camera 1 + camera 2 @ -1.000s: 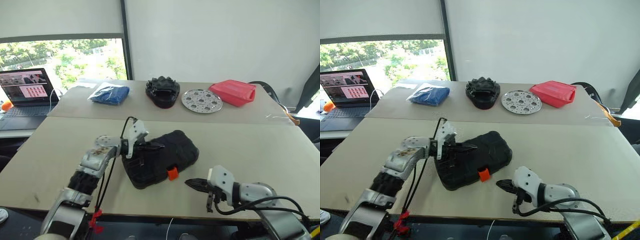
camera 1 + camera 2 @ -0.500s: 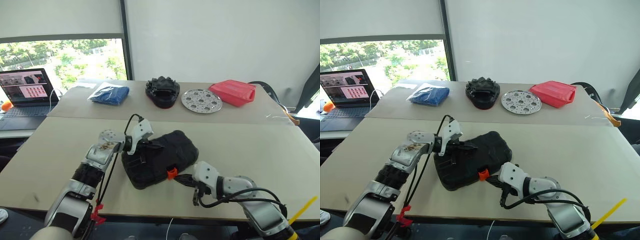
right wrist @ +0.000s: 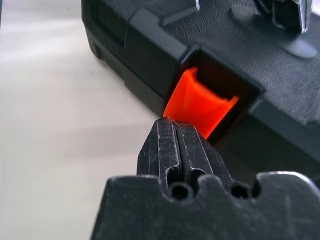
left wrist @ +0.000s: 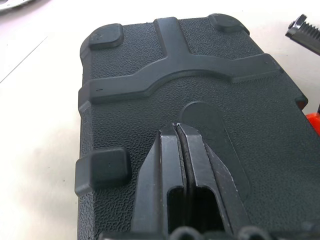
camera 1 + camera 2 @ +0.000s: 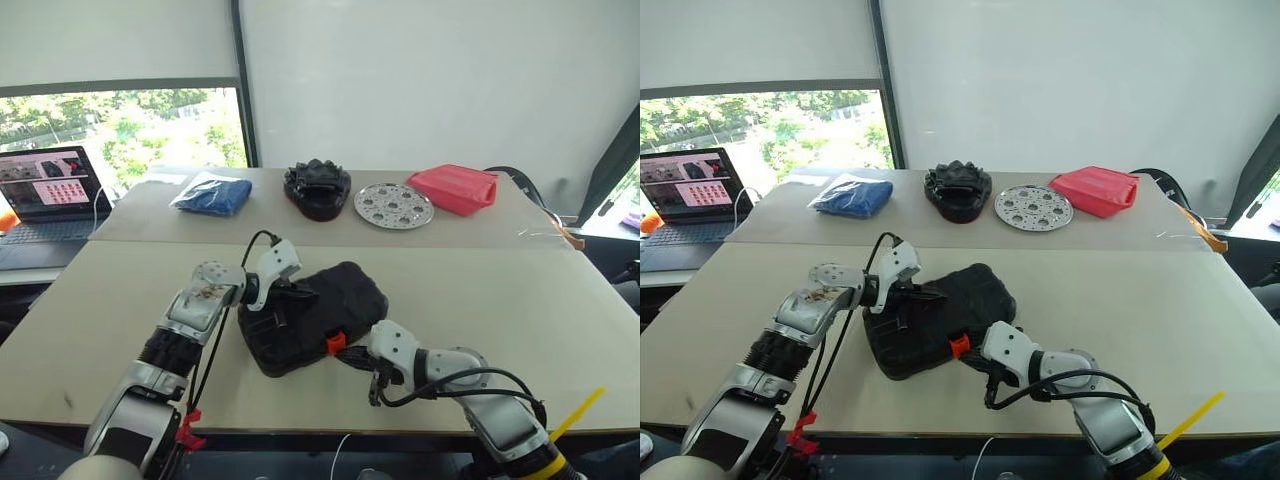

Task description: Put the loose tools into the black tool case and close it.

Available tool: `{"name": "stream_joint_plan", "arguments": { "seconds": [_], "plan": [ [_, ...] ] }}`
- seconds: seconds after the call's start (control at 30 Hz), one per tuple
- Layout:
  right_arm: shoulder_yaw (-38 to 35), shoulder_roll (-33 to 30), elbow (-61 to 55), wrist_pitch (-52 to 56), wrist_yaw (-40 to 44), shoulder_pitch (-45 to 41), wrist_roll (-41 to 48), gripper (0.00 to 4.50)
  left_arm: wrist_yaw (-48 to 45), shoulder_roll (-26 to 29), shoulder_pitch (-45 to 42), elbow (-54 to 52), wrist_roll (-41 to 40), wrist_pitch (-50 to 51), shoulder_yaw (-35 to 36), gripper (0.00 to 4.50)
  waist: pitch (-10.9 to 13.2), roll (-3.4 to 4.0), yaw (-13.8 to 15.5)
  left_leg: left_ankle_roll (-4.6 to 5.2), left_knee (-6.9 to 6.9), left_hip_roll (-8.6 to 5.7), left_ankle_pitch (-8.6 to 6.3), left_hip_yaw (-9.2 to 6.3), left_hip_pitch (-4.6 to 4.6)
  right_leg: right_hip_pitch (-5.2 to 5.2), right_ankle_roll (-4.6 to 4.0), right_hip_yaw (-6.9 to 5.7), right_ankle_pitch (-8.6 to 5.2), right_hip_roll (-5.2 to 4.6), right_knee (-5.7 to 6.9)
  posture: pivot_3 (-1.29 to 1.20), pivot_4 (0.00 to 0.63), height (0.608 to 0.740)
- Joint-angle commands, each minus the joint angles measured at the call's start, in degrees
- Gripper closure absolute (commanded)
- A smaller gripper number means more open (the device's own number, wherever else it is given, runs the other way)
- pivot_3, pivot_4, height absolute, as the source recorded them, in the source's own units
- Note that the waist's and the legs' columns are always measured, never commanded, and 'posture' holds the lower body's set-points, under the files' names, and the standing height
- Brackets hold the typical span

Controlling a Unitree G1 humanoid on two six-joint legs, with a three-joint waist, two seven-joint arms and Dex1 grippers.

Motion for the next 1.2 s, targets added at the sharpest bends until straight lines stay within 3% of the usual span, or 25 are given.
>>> {"name": "stream_joint_plan", "arguments": {
  "seconds": [0.03, 0.43, 0.6, 0.7, 0.8, 0.93, 1.0, 1.03, 1.13, 1.17, 1.2],
  "plan": [
    [-1.57, 1.40, 0.57, -3.01, -2.18, -3.20, -0.61, 4.50, -1.00, 1.28, 4.38, 2.19, 3.52, 5.29, -5.40, 4.41, -0.08, -0.01, -0.16, 0.00, -0.02, 0.00, 0.00, 0.01, 0.03, 0.00, 0.00, 0.03, 0.00, 0.01, 0.00, 0.00, 0.150, 0.740],
    [-1.88, 4.01, 3.25, -5.09, -2.29, -4.30, -0.99, 4.50, -0.21, 1.79, 6.03, 0.86, 2.13, 6.21, -3.73, 4.41, -0.26, -0.07, -0.29, 0.00, -0.07, 0.02, 0.00, 0.01, 0.11, 0.02, -0.03, 0.08, -0.01, 0.06, 0.01, 0.00, 0.150, 0.740],
    [-6.73, -1.13, -2.27, -6.57, 2.35, 1.35, 4.36, 4.50, -3.39, 2.17, 8.47, -2.17, -5.72, -6.68, 7.52, 4.41, -0.26, -0.04, -0.28, 0.00, -0.14, 0.03, -0.01, 0.01, -0.05, -0.14, -0.07, 0.09, -0.03, 0.05, 0.00, 0.00, 0.150, 0.740],
    [-13.93, -4.87, -4.42, -6.53, 5.99, 6.66, 11.35, 4.50, -6.60, 5.28, 11.75, -3.33, -10.64, -12.16, 15.29, 4.41, -0.24, -0.07, 0.18, 0.02, -0.19, 0.04, -0.04, 0.00, -0.18, -0.20, -0.25, 0.02, 0.03, 0.01, -0.07, 0.00, 0.150, 0.740],
    [-21.00, -8.36, -4.29, -10.16, 10.74, 11.86, 16.70, 3.77, -8.98, 9.56, 17.49, -7.38, -15.33, -12.56, 21.80, 3.78, -0.22, -0.09, 0.01, 0.12, -0.25, 0.05, -0.13, 0.01, -0.27, -0.27, -0.39, 0.01, 0.05, -0.02, -0.14, 0.00, 0.150, 0.740],
    [-28.87, -11.90, 0.34, -16.70, 15.22, 17.28, 19.08, 2.36, -9.19, 16.39, 28.75, -10.12, -15.35, -14.80, 28.82, 2.30, -0.16, -0.12, 0.32, 0.13, -0.34, -0.02, -0.18, 0.05, -0.33, -0.37, -0.41, -0.02, -0.03, -0.19, -0.16, 0.00, 0.150, 0.740],
    [-30.51, -12.03, 2.14, -18.29, 15.41, 17.65, 19.58, 1.53, -8.03, 17.50, 31.34, -10.49, -15.03, -15.62, 30.30, 1.45, -0.13, -0.16, 0.38, 0.13, -0.35, -0.02, -0.19, 0.07, -0.31, -0.34, -0.39, -0.04, -0.06, -0.26, -0.19, 0.00, 0.150, 0.740],
    [-31.73, -12.74, 4.17, -19.90, 16.72, 18.28, 19.64, 1.41, -5.99, 17.92, 33.79, -10.25, -13.33, -18.06, 31.80, 1.32, -0.11, -0.19, 0.55, 0.13, -0.35, -0.02, -0.19, 0.07, -0.31, -0.33, -0.39, -0.04, -0.06, -0.27, -0.19, 0.00, 0.150, 0.740],
    [-33.87, -13.83, 8.81, -24.16, 19.00, 18.66, 19.24, 0.35, -3.58, 18.59, 38.86, -9.85, -11.59, -22.14, 34.52, 0.16, -0.07, -0.18, 1.11, 0.13, -0.32, -0.03, -0.18, 0.11, -0.25, -0.24, -0.27, -0.07, -0.13, -0.32, -0.25, 0.00, 0.150, 0.740],
    [-34.07, -14.06, 9.85, -24.85, 19.32, 18.43, 19.15, 0.04, -3.73, 18.66, 39.85, -9.93, -11.74, -22.84, 34.86, 0.00, -0.06, -0.18, 1.14, 0.13, -0.32, -0.02, -0.18, 0.12, -0.23, -0.23, -0.09, -0.07, -0.24, -0.32, -0.28, 0.00, 0.150, 0.740],
    [-34.30, -14.21, 11.01, -26.01, 19.58, 18.21, 18.88, 0.04, -3.50, 18.60, 41.05, -10.23, -11.53, -24.15, 35.20, 0.00, -0.06, -0.17, 1.23, 0.12, -0.32, 0.00, -0.18, 0.15, -0.23, -0.22, -0.05, -0.07, -0.28, -0.31, -0.31, 0.00, 0.150, 0.740]
  ]
}}
